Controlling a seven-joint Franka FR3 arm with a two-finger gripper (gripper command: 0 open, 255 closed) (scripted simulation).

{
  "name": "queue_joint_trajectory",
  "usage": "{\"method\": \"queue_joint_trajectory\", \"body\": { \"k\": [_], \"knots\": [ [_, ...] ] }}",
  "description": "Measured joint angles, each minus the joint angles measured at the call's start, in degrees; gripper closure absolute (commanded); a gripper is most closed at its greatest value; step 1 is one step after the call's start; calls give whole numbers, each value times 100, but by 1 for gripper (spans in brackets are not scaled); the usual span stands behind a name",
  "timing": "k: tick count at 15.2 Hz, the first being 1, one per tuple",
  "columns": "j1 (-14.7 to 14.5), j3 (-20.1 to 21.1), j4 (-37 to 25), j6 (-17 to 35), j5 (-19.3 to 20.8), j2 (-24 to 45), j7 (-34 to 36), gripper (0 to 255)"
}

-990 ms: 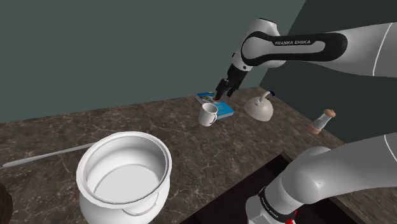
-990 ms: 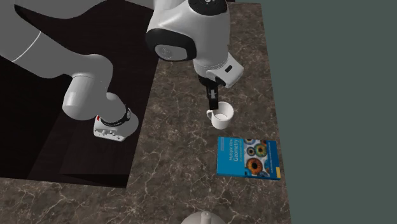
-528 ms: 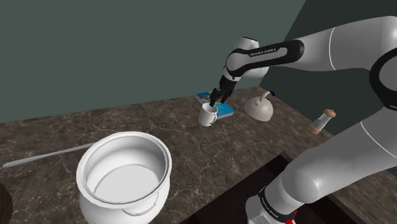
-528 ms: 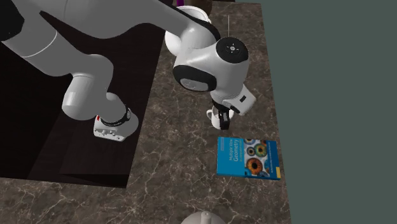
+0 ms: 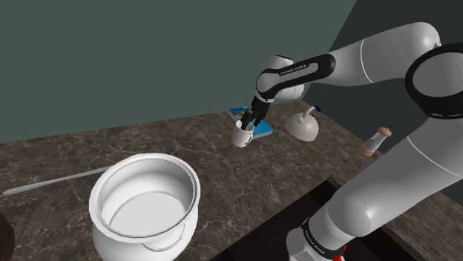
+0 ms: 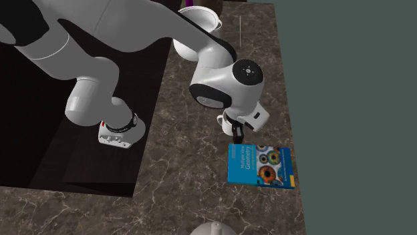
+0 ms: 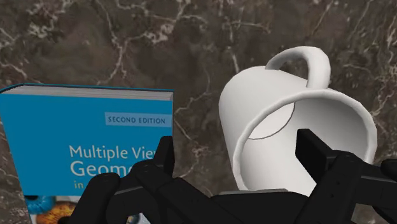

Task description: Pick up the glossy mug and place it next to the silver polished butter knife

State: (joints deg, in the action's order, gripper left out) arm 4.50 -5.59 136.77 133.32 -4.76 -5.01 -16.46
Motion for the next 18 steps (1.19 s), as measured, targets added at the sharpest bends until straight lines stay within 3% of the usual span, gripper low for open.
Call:
{"method": "queue_joint_trajectory", "body": {
  "k": [7, 8, 18],
  "knots": [
    [-6, 3, 60, 137, -21, 76, -15, 0],
    [-6, 3, 60, 137, -21, 76, -15, 255],
    [-6, 3, 61, 136, -21, 76, -15, 255]
  ]
}}
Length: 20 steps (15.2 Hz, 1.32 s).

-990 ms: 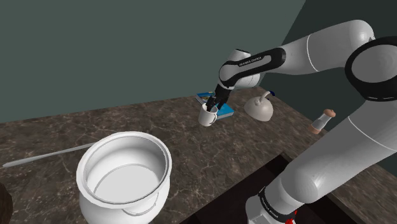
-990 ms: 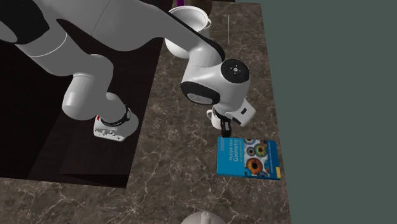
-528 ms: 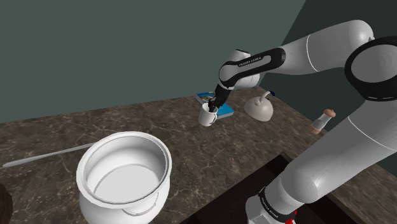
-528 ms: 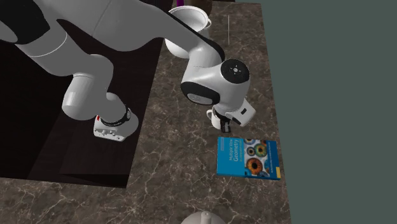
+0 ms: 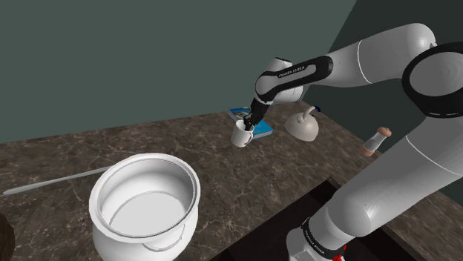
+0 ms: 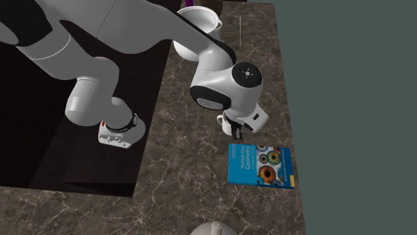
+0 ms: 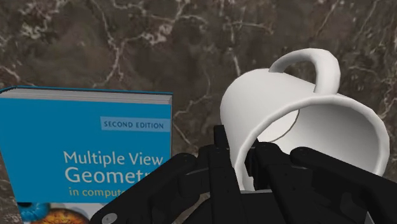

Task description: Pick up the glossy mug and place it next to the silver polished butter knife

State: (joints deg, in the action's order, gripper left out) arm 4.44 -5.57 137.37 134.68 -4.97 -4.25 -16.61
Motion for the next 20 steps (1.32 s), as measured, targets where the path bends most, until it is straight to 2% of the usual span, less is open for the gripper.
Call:
{"method": "queue_joint_trajectory", "body": {
  "k": [20],
  "knots": [
    [30, 14, -782, -1510, 169, -739, 180, 255]
  ]
}}
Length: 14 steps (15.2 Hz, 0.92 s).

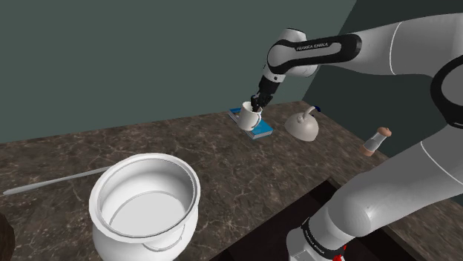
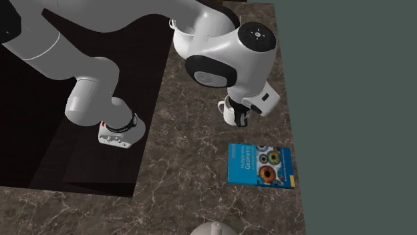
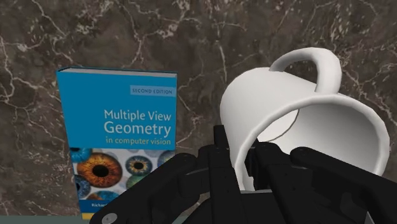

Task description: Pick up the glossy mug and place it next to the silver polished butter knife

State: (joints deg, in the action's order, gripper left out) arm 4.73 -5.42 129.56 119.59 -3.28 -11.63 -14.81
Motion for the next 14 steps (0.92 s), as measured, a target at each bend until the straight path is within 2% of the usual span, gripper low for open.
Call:
{"method": "queue_joint_trajectory", "body": {
  "k": [14],
  "knots": [
    [-31, 66, -820, -1038, 35, -229, 165, 255]
  ]
}}
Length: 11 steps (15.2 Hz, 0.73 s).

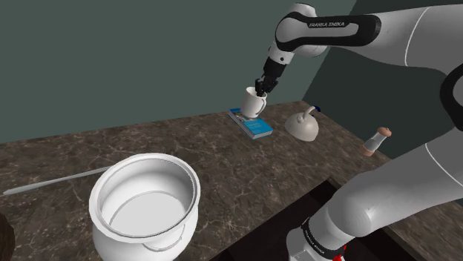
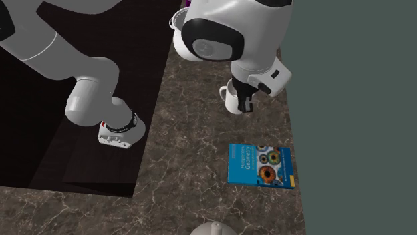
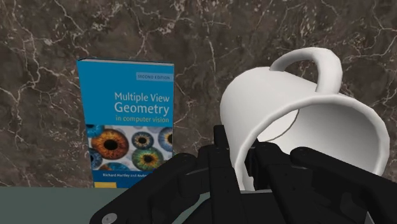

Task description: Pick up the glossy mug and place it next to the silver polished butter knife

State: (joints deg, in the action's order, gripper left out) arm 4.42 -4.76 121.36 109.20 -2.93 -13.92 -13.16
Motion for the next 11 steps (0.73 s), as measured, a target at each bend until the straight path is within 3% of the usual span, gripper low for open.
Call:
{"method": "queue_joint_trajectory", "body": {
  "k": [11],
  "knots": [
    [-593, 867, -286, 358, -129, 565, 1377, 255]
  ]
}}
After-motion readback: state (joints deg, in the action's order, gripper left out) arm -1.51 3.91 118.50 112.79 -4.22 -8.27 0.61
